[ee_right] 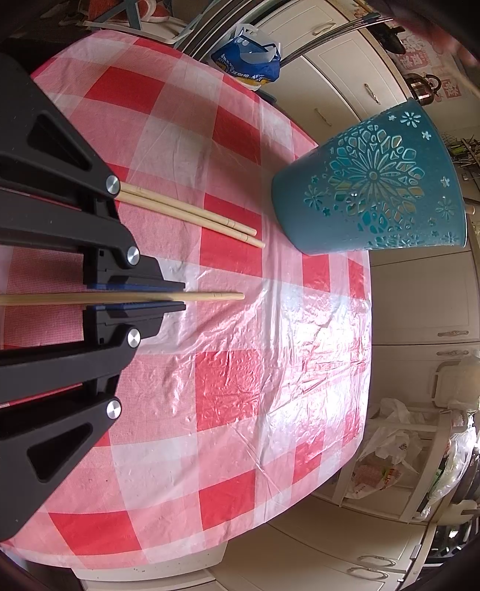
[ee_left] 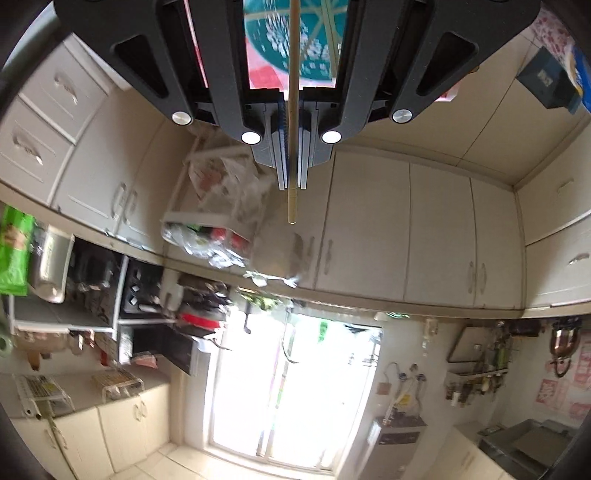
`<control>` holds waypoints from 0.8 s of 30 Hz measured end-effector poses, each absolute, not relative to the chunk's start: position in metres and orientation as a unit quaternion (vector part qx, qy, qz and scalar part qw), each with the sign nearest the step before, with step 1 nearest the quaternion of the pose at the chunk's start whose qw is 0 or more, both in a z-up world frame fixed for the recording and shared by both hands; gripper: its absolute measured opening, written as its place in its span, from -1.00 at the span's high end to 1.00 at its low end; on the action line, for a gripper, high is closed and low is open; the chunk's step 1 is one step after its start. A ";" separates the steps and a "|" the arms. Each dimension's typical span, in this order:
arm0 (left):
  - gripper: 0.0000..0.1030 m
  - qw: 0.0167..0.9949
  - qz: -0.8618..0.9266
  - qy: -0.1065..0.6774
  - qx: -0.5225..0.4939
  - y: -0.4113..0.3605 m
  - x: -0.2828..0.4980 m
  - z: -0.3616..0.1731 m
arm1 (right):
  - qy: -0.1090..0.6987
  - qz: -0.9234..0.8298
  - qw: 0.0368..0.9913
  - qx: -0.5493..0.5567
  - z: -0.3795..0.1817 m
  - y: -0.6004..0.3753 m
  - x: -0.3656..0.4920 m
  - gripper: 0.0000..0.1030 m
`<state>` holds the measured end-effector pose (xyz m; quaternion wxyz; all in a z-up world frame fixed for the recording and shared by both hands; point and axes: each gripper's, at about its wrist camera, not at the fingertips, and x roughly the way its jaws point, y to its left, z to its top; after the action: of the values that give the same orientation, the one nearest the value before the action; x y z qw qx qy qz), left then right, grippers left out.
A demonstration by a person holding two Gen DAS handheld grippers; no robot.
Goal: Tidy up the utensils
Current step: 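Carry the left chopstick over the teal basket while the right gripper holds its chopstick, then open the left gripper to drop its chopstick into the teal basket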
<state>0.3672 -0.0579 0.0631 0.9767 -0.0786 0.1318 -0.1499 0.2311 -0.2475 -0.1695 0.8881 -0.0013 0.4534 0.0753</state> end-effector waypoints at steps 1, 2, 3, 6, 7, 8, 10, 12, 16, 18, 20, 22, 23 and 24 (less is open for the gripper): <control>0.92 0.979 -0.139 0.127 -0.083 -0.058 0.373 0.060 | 0.453 0.075 0.888 -0.002 -0.170 -0.247 0.231 0.89; 0.92 0.980 -0.130 0.124 -0.090 -0.057 0.380 0.056 | 0.453 0.075 0.888 -0.003 -0.170 -0.247 0.231 0.89; 0.92 0.980 -0.121 0.123 -0.098 -0.056 0.387 0.052 | 0.454 0.075 0.888 -0.003 -0.170 -0.247 0.231 0.89; 0.91 0.981 -0.096 0.127 -0.111 -0.052 0.400 0.039 | 0.454 0.075 0.888 -0.003 -0.170 -0.247 0.231 0.88; 0.91 0.981 -0.088 0.133 -0.114 -0.052 0.404 0.034 | 0.454 0.075 0.888 -0.003 -0.170 -0.247 0.231 0.88; 0.91 0.981 -0.086 0.135 -0.113 -0.051 0.406 0.031 | 0.454 0.075 0.888 -0.003 -0.170 -0.247 0.231 0.88; 0.91 0.981 -0.081 0.142 -0.101 -0.052 0.407 0.025 | 0.454 0.075 0.888 -0.003 -0.170 -0.247 0.231 0.88; 0.91 0.981 -0.080 0.152 -0.091 -0.055 0.405 0.019 | 0.454 0.077 0.887 -0.001 -0.170 -0.247 0.231 0.87; 0.91 0.978 -0.084 0.176 -0.070 -0.059 0.401 0.013 | 0.455 0.083 0.887 -0.004 -0.170 -0.244 0.231 0.75; 0.91 0.976 -0.086 0.190 -0.058 -0.059 0.394 0.008 | 0.455 0.087 0.886 -0.010 -0.170 -0.242 0.231 0.66; 0.91 0.973 -0.089 0.209 -0.049 -0.058 0.387 0.002 | 0.453 0.082 0.887 -0.026 -0.170 -0.237 0.230 0.65; 0.85 0.969 -0.091 0.226 -0.045 -0.054 0.378 -0.004 | 0.452 0.081 0.888 -0.030 -0.170 -0.235 0.230 0.65; 0.73 0.968 -0.089 0.230 -0.045 -0.052 0.372 -0.007 | 0.452 0.082 0.888 -0.030 -0.170 -0.235 0.229 0.65; 0.52 0.967 -0.087 0.234 -0.047 -0.049 0.365 -0.009 | 0.451 0.080 0.888 -0.031 -0.170 -0.236 0.229 0.69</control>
<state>0.3654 -0.0492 -0.0095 0.9673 -0.0465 0.2338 -0.0868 0.2289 -0.2360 -0.1698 0.8883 -0.0305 0.4513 0.0799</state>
